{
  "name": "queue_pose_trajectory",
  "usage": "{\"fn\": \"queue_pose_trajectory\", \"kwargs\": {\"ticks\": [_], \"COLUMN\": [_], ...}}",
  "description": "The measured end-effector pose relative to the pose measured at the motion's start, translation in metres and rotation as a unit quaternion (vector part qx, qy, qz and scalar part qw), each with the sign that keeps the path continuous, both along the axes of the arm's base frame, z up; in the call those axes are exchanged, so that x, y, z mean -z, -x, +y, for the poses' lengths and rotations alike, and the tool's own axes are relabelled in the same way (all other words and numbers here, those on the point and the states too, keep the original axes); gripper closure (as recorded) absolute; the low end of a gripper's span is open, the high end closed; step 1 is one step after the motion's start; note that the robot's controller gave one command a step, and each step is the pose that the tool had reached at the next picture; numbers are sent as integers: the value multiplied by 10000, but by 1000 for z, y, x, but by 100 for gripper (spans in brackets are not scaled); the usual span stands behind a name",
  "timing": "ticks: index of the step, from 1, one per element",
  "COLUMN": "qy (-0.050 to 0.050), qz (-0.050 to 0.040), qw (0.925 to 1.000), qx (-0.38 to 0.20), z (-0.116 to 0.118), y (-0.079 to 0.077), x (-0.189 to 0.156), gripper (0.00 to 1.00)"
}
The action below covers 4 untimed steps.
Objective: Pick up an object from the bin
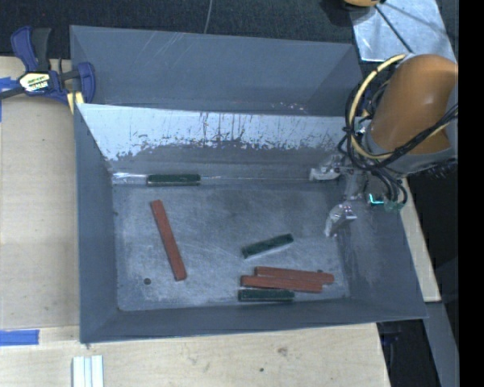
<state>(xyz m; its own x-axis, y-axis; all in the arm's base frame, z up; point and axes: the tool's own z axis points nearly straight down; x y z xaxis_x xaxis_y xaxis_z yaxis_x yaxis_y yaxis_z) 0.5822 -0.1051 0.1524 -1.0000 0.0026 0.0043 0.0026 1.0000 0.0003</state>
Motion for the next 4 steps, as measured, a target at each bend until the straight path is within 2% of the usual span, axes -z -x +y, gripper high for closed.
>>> {"fn": "queue_pose_trajectory", "kwargs": {"ticks": [1, 2, 3, 4], "qy": [6, 20, -6, -2], "qz": [-41, -77, -12, -26], "qw": [10000, 9975, 9877, 9935], "qx": [-12, -701, -1564, -1140], "z": [0, 25, 47, 74], "y": [-2, 12, 25, 31], "x": [-4, 34, 48, 35], "gripper": [0, 0, 0, 0]}}
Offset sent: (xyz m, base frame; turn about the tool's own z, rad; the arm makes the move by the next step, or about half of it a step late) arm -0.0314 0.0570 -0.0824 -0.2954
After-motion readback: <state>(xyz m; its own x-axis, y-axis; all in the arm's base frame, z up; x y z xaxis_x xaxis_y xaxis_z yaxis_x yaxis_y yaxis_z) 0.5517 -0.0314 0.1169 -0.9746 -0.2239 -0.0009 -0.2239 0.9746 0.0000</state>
